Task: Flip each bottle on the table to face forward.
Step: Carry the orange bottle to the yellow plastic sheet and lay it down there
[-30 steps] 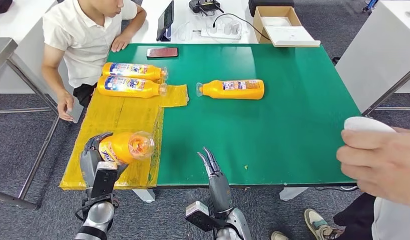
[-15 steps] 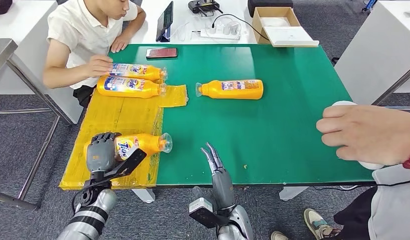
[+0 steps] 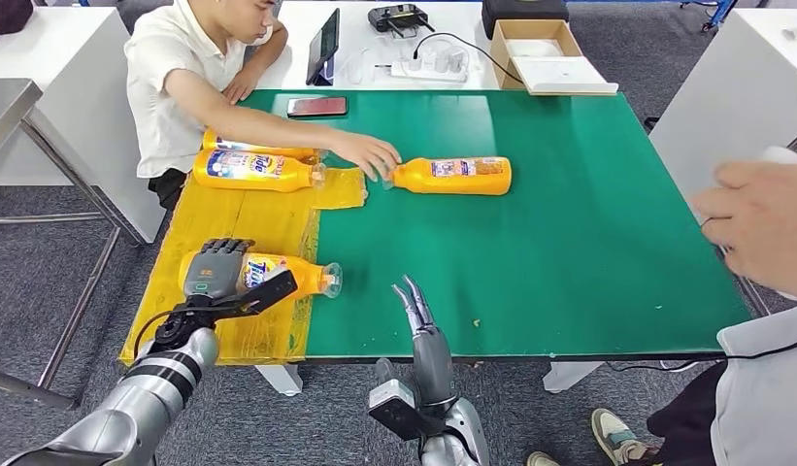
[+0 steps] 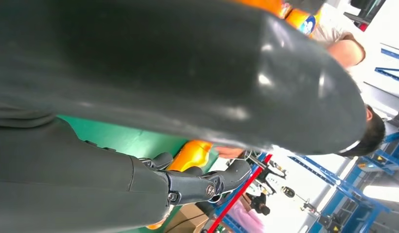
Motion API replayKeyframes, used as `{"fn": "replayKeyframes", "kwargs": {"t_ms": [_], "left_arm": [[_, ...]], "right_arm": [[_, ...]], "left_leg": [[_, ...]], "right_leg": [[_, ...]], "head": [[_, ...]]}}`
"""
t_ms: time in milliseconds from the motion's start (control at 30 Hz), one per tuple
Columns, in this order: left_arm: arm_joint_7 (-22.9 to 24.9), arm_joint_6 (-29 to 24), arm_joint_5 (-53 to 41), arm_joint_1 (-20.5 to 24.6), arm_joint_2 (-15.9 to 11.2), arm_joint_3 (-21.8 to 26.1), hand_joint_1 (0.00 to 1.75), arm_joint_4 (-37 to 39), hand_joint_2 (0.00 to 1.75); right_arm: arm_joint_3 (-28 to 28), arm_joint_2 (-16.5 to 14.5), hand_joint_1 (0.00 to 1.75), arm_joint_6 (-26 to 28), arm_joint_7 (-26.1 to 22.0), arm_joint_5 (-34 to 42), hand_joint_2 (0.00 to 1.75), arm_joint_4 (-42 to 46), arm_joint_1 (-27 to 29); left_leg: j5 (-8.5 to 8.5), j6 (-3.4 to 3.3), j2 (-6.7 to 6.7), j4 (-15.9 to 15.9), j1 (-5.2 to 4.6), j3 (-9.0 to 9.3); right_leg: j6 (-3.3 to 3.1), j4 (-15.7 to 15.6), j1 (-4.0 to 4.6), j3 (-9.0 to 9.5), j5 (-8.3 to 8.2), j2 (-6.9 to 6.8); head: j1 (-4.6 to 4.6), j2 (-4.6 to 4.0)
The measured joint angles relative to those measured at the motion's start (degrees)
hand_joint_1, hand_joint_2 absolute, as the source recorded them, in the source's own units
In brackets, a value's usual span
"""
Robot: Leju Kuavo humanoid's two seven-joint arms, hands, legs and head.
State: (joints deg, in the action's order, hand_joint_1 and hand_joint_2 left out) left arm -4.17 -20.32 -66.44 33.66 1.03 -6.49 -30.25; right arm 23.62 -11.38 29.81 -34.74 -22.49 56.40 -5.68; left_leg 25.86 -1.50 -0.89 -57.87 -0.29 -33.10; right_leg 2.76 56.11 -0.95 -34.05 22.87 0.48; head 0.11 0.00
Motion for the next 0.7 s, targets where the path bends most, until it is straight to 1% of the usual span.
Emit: {"fn": "replayKeyframes", "kwargs": {"t_ms": [67,233,267,333,467,533,633,700], "left_arm": [[-3.12,2.14,3.17,0.01,-0.21,0.04,0.00,0.00,1.75],[-4.71,3.17,4.79,-0.06,-0.35,0.04,0.00,0.00,1.75],[-5.36,3.53,5.44,-0.06,-0.37,0.05,0.00,-0.01,1.75],[-8.30,5.49,8.34,-0.17,-0.48,0.11,0.00,-0.22,1.75],[-16.37,12.61,17.89,-2.30,-1.14,0.15,0.00,-3.76,1.75],[-18.80,16.10,22.33,-3.96,-1.46,-0.14,0.00,-6.54,1.75],[-22.38,23.07,31.03,-7.70,-2.54,-1.42,0.00,-12.65,1.75],[-24.12,26.06,35.99,-10.29,-3.32,-2.67,0.00,-16.61,1.75]], "right_arm": [[-0.25,-0.04,0.00,-0.02,-0.40,0.21,0.00,-0.28,-0.01],[-0.40,-0.05,0.00,-0.05,-0.66,0.34,0.00,-0.86,-0.02],[-0.40,-0.06,0.00,-0.08,-0.67,0.35,0.00,-0.94,-0.02],[-0.40,-0.06,0.00,-0.16,-0.76,0.40,0.00,-1.11,-0.02],[-0.45,-0.06,0.00,-0.24,-1.53,0.92,0.00,-1.67,-0.05],[-0.60,-0.06,0.00,-0.36,-1.97,1.05,0.00,-2.01,-0.20],[-0.87,-0.07,0.00,-0.72,-2.78,1.19,0.00,-2.91,-0.72],[-1.00,-0.07,0.00,-0.79,-3.07,1.28,0.00,-3.58,-1.02]], "left_leg": [[-0.08,0.01,-0.04,0.00,0.01,0.04],[-0.12,0.01,-0.14,0.00,0.01,0.03],[-0.12,0.01,-0.14,0.00,0.01,0.03],[-0.12,0.01,-0.14,0.00,0.00,0.02],[-0.11,0.01,-0.19,0.00,-0.01,0.00],[-0.11,0.01,-0.24,0.00,-0.01,-0.03],[-0.10,0.01,-0.15,0.00,0.00,-0.08],[-0.10,0.01,-0.10,0.00,0.00,-0.16]], "right_leg": [[0.00,0.02,0.01,0.04,-0.01,-0.04],[0.00,0.04,-0.01,0.10,0.00,-0.12],[0.00,0.04,-0.01,0.10,0.00,-0.12],[0.00,0.03,-0.01,0.10,0.00,-0.12],[0.00,0.03,-0.02,0.08,0.01,-0.15],[0.00,0.03,-0.02,0.07,0.01,-0.19],[0.00,0.03,-0.01,-0.04,0.01,-0.17],[0.00,0.03,0.00,-0.13,0.01,-0.15]], "head": [[0.00,-0.01],[0.00,0.00],[0.01,-0.01],[0.01,-0.01],[0.01,-0.02],[0.02,-0.02],[0.00,-0.01],[0.00,-0.02]]}}
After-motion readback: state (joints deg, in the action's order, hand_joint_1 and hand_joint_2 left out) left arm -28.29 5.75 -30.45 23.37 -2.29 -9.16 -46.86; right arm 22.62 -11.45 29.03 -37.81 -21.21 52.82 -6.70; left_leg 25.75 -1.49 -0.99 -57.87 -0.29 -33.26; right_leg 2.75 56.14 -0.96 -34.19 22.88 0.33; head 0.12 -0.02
